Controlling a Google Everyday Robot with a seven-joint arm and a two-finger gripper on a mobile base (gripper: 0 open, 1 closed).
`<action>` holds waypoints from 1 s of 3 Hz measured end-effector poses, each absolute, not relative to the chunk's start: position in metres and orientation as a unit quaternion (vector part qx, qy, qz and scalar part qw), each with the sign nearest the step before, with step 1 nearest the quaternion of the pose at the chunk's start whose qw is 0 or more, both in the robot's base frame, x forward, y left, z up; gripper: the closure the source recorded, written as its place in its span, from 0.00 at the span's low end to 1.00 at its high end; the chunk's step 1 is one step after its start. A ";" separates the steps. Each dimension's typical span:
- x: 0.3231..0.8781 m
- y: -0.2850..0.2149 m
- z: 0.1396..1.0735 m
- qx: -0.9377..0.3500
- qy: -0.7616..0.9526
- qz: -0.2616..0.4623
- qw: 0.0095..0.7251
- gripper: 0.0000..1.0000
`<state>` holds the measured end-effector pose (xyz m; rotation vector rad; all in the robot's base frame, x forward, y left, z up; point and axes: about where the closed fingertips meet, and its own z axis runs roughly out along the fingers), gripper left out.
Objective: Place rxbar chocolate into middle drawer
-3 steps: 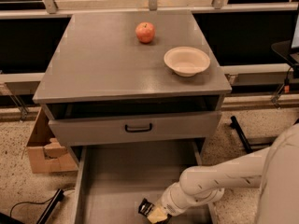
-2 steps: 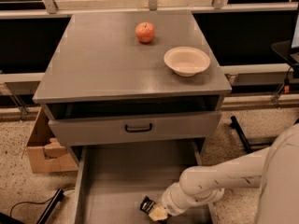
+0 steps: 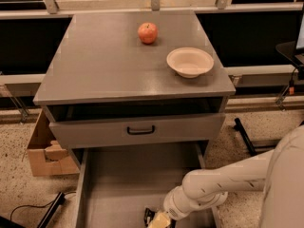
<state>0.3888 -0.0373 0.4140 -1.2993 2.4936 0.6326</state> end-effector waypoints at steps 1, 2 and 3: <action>0.389 -0.037 0.414 -0.447 0.858 0.218 0.129 0.00; 0.389 -0.033 0.428 -0.467 0.839 0.232 0.155 0.00; 0.387 -0.033 0.474 -0.500 0.806 0.244 0.202 0.00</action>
Offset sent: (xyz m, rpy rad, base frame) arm -0.0007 0.0132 0.0473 0.1587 -0.1449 0.1351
